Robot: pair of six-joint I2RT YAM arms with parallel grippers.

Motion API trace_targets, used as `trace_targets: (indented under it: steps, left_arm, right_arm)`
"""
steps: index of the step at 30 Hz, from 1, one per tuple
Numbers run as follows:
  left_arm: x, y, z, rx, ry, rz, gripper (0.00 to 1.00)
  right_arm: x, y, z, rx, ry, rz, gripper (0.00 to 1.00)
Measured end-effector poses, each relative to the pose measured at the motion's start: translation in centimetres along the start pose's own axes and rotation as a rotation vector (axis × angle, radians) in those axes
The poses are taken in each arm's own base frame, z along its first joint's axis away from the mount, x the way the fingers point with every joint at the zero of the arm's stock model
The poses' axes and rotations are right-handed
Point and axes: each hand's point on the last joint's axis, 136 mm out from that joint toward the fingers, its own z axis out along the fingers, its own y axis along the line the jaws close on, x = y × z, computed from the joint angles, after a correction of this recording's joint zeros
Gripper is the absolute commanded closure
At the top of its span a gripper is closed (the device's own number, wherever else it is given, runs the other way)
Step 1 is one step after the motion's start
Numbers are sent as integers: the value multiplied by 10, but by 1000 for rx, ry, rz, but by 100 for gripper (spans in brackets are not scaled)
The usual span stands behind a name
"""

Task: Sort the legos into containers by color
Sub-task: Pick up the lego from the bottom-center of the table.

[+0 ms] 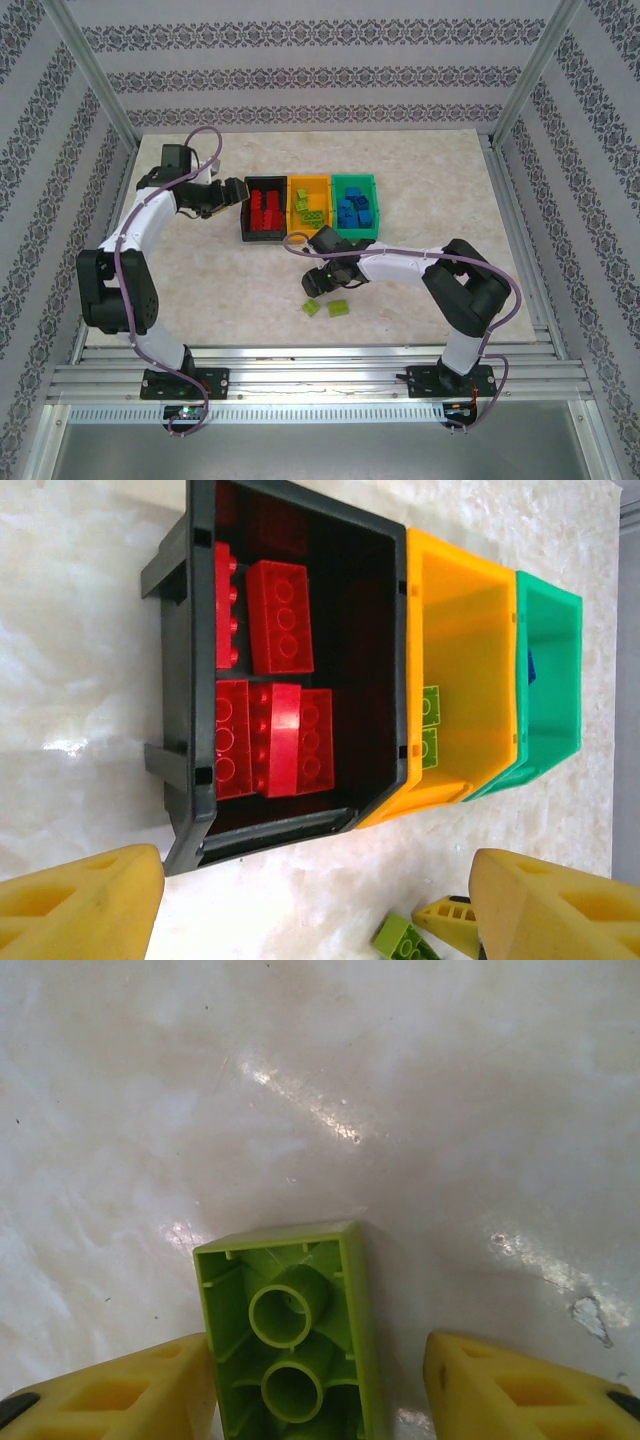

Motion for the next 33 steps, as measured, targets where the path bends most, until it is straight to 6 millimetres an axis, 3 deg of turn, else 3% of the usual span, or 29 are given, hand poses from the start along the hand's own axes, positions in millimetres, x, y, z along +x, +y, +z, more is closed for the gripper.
trace_targets:
  steps: [6, 12, 14, 18, 28, 33]
  left_arm:
    - [-8, -5, -1, 7, 42, -4, 20]
    - [-2, -3, 0, 6, 58, -14, 20]
    - [4, -1, -1, 2, 65, -19, 20]
    - [13, -6, -12, 3, 53, -12, 19]
    - [13, -40, -62, 14, -8, 33, 18]
    - [12, -45, -77, -13, -21, 64, 18]
  right_arm:
    - [0, -1, 1, 4, 2, 0, 46]
    - [-2, -6, 2, 38, 10, -3, 73]
    - [-3, -5, 2, 38, 11, -5, 77]
    - [-3, -4, 2, 36, 14, -5, 78]
    - [-3, -2, -5, 23, -9, -8, 77]
    - [-10, 2, -11, 6, -39, -11, 77]
